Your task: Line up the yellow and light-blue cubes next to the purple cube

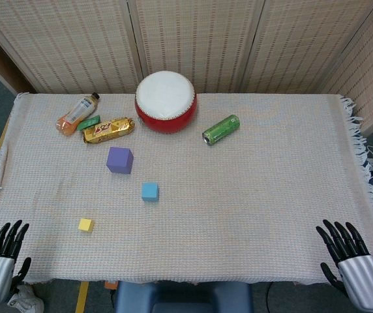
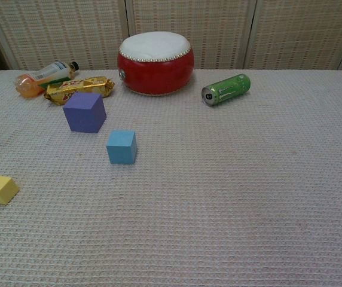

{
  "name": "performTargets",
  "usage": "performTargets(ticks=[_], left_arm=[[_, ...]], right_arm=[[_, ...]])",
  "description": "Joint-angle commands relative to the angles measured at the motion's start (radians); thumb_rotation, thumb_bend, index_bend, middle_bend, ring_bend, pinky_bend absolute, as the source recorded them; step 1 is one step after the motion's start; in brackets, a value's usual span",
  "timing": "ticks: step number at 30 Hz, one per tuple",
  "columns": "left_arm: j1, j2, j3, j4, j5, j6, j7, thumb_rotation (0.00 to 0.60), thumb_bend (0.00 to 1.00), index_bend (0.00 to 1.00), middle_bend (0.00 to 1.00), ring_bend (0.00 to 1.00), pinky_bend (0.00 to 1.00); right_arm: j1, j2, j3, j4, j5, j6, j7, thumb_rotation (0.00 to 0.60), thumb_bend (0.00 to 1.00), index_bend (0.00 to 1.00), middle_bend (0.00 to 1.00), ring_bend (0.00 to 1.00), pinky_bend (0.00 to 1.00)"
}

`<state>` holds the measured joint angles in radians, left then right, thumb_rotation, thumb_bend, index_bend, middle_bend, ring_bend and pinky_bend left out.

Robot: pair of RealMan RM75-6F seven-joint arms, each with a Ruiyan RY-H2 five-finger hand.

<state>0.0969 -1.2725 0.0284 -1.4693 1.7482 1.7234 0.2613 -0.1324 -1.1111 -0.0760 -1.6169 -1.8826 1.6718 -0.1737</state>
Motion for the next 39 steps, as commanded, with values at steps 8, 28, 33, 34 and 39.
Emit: performTargets(ticks=[8,28,33,34,39], left_arm=[[-0.091,0.018,-0.033,-0.136,-0.037,-0.153,0.119,0.6,0.38,0.0,0.09,0.1,0.39],[-0.469,-0.284,-0.258,-0.46,-0.773,-0.53,0.81,0.6,0.39,0.07,1.0,1.0,1.0],[-0.562,-0.368,-0.292,-0.395,-0.829,-0.529,0.828,0.6,0.38,0.07,1.0,1.0,1.0],[-0.576,-0.381,-0.301,-0.383,-0.841,-0.532,0.821,0.6,0.38,0.07,1.0,1.0,1.0],[-0.657,-0.426,-0.346,-0.324,-0.907,-0.547,0.799,0.6,0.38,0.1,1.0,1.0,1.0]], right_arm=[[0.037,-0.012,0.019,-0.025,0.083,-0.087,-0.02,0.6,0.1,0.0,0.0,0.0,0.0],[0.089,-0.015,0.029,-0.03,0.176,-0.174,-0.008,0.6,0.1,0.0,0.0,0.0,0.0],[0.095,-0.009,0.029,-0.031,0.195,-0.185,0.0,0.6,0.1,0.0,0.0,0.0,0.0],[0.096,-0.008,0.03,-0.031,0.2,-0.186,0.002,0.6,0.1,0.0,0.0,0.0,0.0],[0.1,-0.002,0.03,-0.034,0.221,-0.197,0.006,0.6,0.1,0.0,0.0,0.0,0.0]])
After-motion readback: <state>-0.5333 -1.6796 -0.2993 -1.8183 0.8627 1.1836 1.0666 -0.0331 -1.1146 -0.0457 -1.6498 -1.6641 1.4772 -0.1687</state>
